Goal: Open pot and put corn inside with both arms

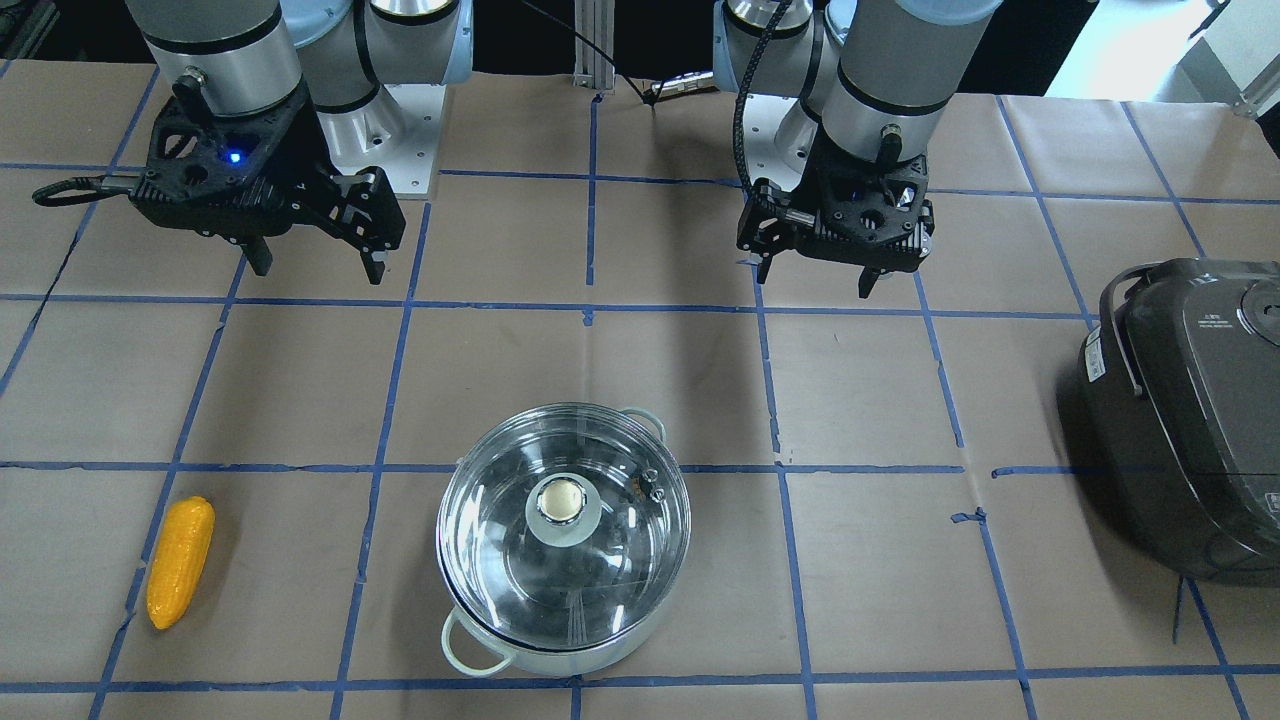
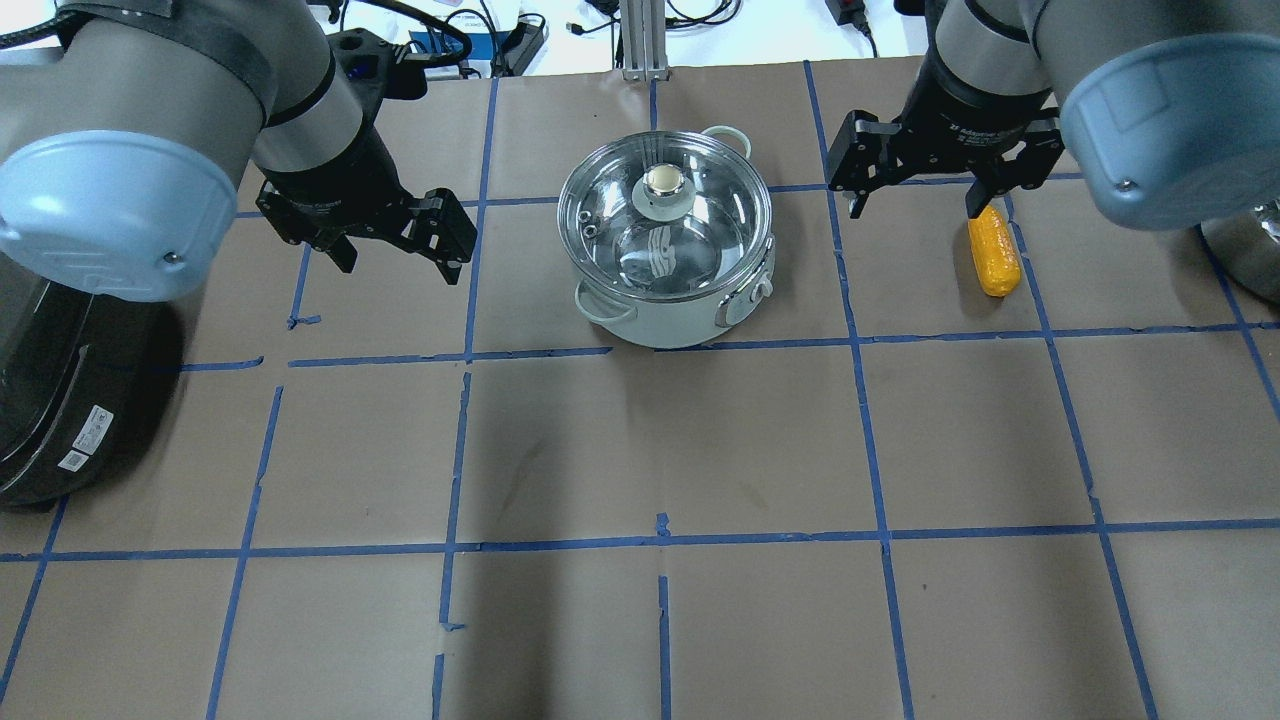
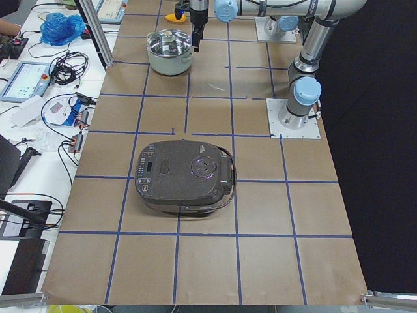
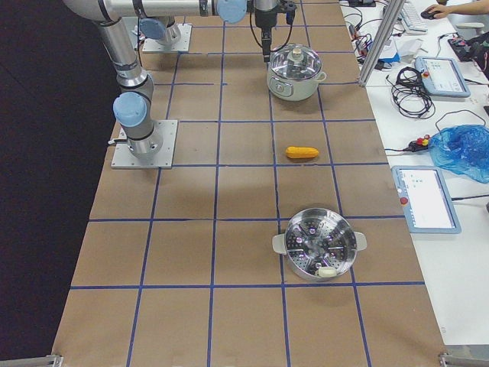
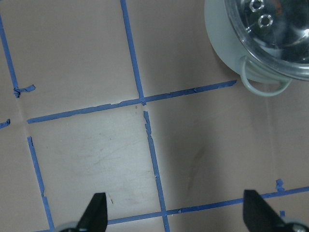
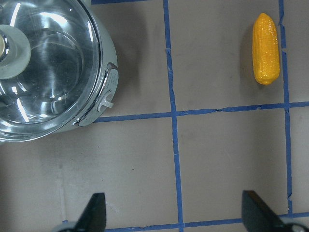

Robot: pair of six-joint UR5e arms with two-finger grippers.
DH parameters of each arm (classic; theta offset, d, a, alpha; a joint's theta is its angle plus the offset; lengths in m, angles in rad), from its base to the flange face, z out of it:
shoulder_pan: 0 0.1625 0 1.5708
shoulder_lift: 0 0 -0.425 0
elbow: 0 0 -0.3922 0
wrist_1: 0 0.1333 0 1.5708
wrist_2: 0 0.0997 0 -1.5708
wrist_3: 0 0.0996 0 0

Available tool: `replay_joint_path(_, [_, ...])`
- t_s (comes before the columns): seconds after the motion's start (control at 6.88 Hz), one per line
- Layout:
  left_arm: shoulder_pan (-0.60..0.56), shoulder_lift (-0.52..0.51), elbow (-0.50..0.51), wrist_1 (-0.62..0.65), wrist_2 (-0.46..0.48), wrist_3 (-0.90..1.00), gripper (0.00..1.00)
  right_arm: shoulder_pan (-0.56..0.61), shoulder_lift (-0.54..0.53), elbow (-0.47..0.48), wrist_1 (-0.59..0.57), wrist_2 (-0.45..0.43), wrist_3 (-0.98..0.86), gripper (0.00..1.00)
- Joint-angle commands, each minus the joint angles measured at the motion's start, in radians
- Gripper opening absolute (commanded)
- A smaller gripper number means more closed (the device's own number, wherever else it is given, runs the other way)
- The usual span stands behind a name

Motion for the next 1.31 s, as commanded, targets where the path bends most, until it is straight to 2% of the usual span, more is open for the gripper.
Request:
replay_joint_path(0.0, [-0.001, 0.000, 0.000, 0.000, -0.002, 0.000, 1.00, 0.004, -0.009, -0.002, -0.005, 0.007, -0.023, 1.00])
replay_joint_path(0.15, [-0.198, -0.170, 0.169, 0.033, -0.014, -0.196, 1.00, -0.152, 0.016, -0.006, 0.015, -0.005, -0.183, 0.92])
replay_joint_path(0.29, [-0.193, -0.146, 0.140, 0.023, -0.008, -0.139, 1.00, -0.192, 0.068, -0.047, -0.010, 0.007, -0.191, 0.90])
replay_joint_path(0.44, [-0.159, -0.094, 0.091, 0.021, -0.003, -0.103, 1.00, -0.203, 0.190, -0.112, -0.053, 0.007, -0.217, 0.85])
replay_joint_path(0.58, [-0.118, -0.051, 0.033, 0.032, -0.018, -0.092, 1.00, -0.220, 0.328, -0.138, -0.148, -0.016, -0.294, 0.84])
replay_joint_path(0.73, [-0.102, -0.083, 0.058, 0.049, -0.026, -0.098, 1.00, -0.256, 0.410, -0.119, -0.237, -0.017, -0.309, 0.84])
replay_joint_path(1.02, [-0.151, -0.243, 0.252, 0.080, -0.124, -0.147, 1.00, -0.278, 0.517, -0.022, -0.482, -0.010, -0.387, 0.80])
replay_joint_path(1.16, [-0.232, -0.361, 0.338, 0.095, -0.117, -0.182, 1.00, -0.301, 0.556, 0.010, -0.550, -0.005, -0.389, 0.79])
